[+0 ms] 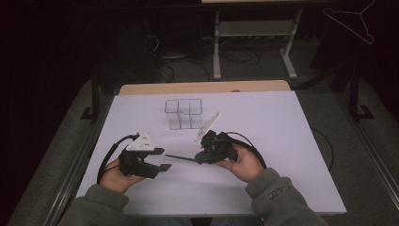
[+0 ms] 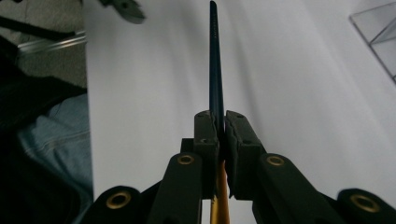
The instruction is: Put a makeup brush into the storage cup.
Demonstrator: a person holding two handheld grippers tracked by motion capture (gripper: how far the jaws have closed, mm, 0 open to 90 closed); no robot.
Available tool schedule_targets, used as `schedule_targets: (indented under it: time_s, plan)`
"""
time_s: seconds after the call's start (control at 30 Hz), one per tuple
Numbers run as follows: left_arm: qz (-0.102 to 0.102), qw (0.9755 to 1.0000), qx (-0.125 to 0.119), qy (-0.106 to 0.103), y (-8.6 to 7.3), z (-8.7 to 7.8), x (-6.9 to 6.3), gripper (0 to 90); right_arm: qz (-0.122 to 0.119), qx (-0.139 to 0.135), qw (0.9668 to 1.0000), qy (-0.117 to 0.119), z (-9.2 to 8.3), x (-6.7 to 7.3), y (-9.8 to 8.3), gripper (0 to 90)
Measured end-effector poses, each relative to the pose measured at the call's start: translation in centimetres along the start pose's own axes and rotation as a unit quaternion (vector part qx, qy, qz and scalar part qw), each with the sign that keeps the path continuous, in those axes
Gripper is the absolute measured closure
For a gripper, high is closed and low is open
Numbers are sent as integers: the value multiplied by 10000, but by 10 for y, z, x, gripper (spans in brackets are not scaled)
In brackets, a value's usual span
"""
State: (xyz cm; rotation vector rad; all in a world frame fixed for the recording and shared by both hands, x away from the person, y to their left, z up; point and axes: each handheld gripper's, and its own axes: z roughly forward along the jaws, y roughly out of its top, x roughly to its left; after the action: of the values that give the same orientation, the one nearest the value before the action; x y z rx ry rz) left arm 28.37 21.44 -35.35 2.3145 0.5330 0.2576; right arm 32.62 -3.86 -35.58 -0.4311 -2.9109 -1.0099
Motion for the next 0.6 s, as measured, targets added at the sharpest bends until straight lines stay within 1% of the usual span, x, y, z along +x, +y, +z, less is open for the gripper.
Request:
schedule_targets:
  time_s: [0.07, 0.1, 0.13, 0.17, 0.2, 0.23, 0.27, 0.3, 0.33, 0.37, 0.4, 0.47, 0.5, 0.53, 0.6]
  plan:
    - [167, 9997, 166, -106, 6, 3, -3, 411, -104, 68, 9999, 64, -3, 5, -2, 829]
    - [197, 9995, 191, -158, 9, 6, -5, 414, -197, 97, 9997, 66, -3, 7, -2, 829]
    - [270, 9991, 222, -239, 11, 9, -7, 414, -244, 143, 9996, 88, -4, 10, -3, 829]
    - [268, 9989, 257, -302, 13, 12, -9, 414, -295, 172, 9993, 125, -5, 12, -3, 829]
    - [312, 9984, 321, -354, 15, 15, -11, 413, -330, 189, 9992, 148, -6, 14, -3, 829]
    - [363, 9976, 385, -438, 17, 19, -12, 413, -402, 191, 9989, 168, -6, 15, -3, 829]
    - [395, 9968, 479, -507, 18, 22, -14, 416, -367, 184, 9990, 182, -7, 17, -3, 829]
    - [444, 9962, 517, -550, 19, 26, -16, 424, -453, 185, 9986, 220, -8, 17, -3, 829]
    - [508, 9951, 603, -597, 20, 29, -17, 435, -433, 203, 9986, 236, -8, 19, -3, 829]
    - [559, 9937, 700, -668, 21, 32, -19, 447, -475, 196, 9983, 263, -8, 19, -3, 829]
    - [589, 9931, 729, -708, 22, 35, -20, 462, -518, 211, 9980, 284, -8, 20, -3, 829]
    - [682, 9907, 841, -822, 23, 39, -22, 500, -534, 235, 9978, 326, -7, 21, -3, 829]
    - [702, 9897, 878, -892, 23, 40, -23, 522, -538, 270, 9976, 330, -7, 21, -3, 829]
    - [721, 9887, 908, -951, 23, 41, -23, 545, -590, 275, 9973, 343, -7, 22, -4, 828]
    - [773, 9869, 972, -1028, 24, 43, -24, 591, -617, 300, 9967, 426, -6, 22, -4, 828]
